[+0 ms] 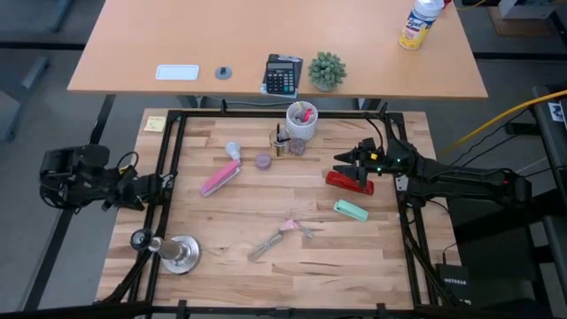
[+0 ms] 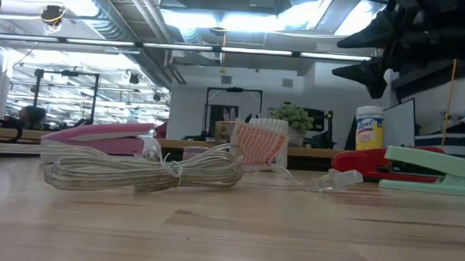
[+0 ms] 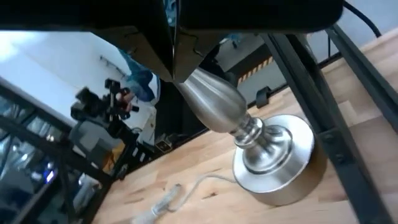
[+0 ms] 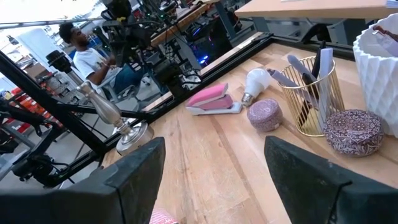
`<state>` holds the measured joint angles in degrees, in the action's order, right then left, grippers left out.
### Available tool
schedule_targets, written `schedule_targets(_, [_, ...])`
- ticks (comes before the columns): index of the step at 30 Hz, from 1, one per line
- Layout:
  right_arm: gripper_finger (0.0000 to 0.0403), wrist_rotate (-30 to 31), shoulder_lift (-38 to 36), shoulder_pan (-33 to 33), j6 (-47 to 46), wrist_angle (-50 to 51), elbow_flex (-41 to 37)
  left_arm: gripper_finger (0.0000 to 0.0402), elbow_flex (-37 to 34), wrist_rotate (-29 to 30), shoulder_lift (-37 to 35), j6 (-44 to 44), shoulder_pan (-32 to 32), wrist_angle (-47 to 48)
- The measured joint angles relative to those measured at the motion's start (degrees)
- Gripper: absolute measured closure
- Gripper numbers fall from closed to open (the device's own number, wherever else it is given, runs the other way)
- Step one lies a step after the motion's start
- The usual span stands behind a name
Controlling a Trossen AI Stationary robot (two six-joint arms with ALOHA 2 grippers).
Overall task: Screw lightbulb
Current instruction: Move the lamp socket to the center of the table
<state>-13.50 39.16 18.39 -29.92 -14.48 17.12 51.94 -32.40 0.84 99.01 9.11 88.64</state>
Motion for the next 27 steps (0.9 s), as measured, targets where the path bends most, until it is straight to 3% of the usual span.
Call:
schedule_targets(6, [0.0123,0.1,0.0,0.0,0.1,0.0,0.0,0.0396,0.0,0.0,0.0,0.8,2.6,0.8])
schedule_targets(16, [0.0123,0.2,0.0,0.0,0.2,0.0,0.0,0.0392,0.0,-1.1,0.0,-6.6,7.8,-2.0])
schedule_targets(27, [0.0123,0.2,0.0,0.0,0.2,0.0,0.0,0.0387,0.0,1.5,0.0,-12.3,8.3,1.3])
